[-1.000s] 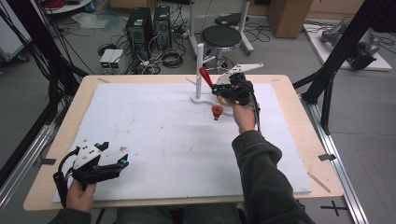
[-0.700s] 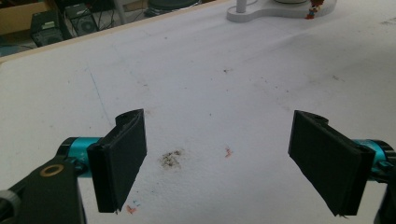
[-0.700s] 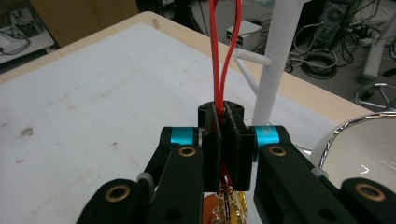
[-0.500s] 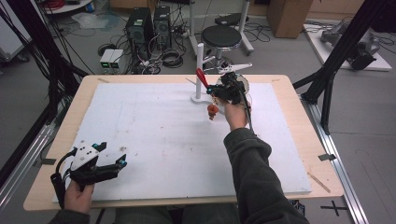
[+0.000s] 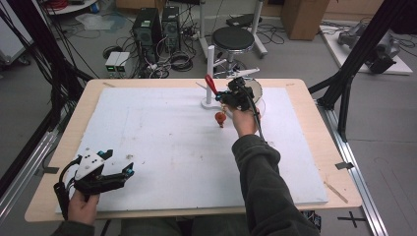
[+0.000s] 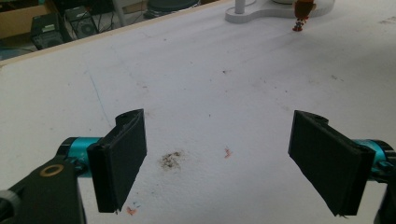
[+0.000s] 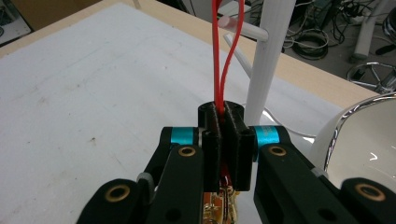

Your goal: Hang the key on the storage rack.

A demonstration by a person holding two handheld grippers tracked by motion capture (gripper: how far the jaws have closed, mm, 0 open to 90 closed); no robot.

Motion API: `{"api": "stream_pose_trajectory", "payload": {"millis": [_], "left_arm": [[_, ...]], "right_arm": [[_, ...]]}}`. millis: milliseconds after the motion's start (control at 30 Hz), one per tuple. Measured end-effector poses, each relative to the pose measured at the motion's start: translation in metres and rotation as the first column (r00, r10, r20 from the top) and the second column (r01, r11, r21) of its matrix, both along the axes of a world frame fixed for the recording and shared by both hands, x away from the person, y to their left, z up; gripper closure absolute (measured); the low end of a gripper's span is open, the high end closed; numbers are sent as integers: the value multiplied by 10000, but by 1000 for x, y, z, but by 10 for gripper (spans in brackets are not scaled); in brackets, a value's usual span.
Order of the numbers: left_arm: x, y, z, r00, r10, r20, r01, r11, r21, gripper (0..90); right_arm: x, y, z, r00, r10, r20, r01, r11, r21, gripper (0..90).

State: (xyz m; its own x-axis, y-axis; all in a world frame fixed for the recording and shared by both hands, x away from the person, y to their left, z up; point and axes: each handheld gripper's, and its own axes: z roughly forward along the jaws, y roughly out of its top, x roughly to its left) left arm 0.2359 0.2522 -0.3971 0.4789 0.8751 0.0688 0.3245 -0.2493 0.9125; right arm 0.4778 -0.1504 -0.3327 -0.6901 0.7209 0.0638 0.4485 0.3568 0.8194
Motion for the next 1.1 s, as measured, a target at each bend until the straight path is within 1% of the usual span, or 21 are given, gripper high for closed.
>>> {"api": "stream_pose_trajectory", "payload": {"millis": [100,200,300,400,567,733,800,833,867,933,1000,1100], "left_arm": [[0,0,0,10000,-2,-4,2,10000,-8,198],[0,0,0,10000,11,12,-11,10000,-22,198],[0,-1,0,10000,12,15,-12,10000,-20,198],[0,-1,0,10000,-7,15,7,10000,-3,198],[0,-1,0,10000,-9,23,9,10000,3,198],[0,0,0,10000,22,19,-22,10000,-38,198],[0,0,0,10000,12,23,-11,10000,-31,198],[0,0,0,10000,13,20,-13,10000,-24,198],[0,0,0,10000,16,23,-16,10000,-29,198],[0,0,0,10000,-3,28,3,10000,-18,198],[0,-1,0,10000,-20,28,20,10000,-4,198],[0,-1,0,10000,-19,48,19,10000,6,198]], "right_arm": [[1,1,-2,9999,-36,-150,35,10000,-38,859],[2,2,-3,9999,-61,-116,60,9999,-105,859],[3,2,-5,9996,-134,-262,130,9998,-131,859],[4,3,-6,9995,-162,-285,158,9998,-141,858],[6,4,-10,9982,-246,-544,235,9995,-206,858],[8,5,-13,9976,-216,-652,216,9998,-18,847],[9,4,-13,9969,-214,-751,226,9996,155,809],[10,3,-14,9966,-92,-820,114,9996,266,802],[9,2,-14,9963,-86,-853,116,9994,339,787],[9,0,-12,9963,-103,-856,143,9988,464,783],[8,-1,-11,9972,-65,-745,102,9987,499,783],[7,-4,-9,9975,-21,-706,61,9984,558,777]]}}
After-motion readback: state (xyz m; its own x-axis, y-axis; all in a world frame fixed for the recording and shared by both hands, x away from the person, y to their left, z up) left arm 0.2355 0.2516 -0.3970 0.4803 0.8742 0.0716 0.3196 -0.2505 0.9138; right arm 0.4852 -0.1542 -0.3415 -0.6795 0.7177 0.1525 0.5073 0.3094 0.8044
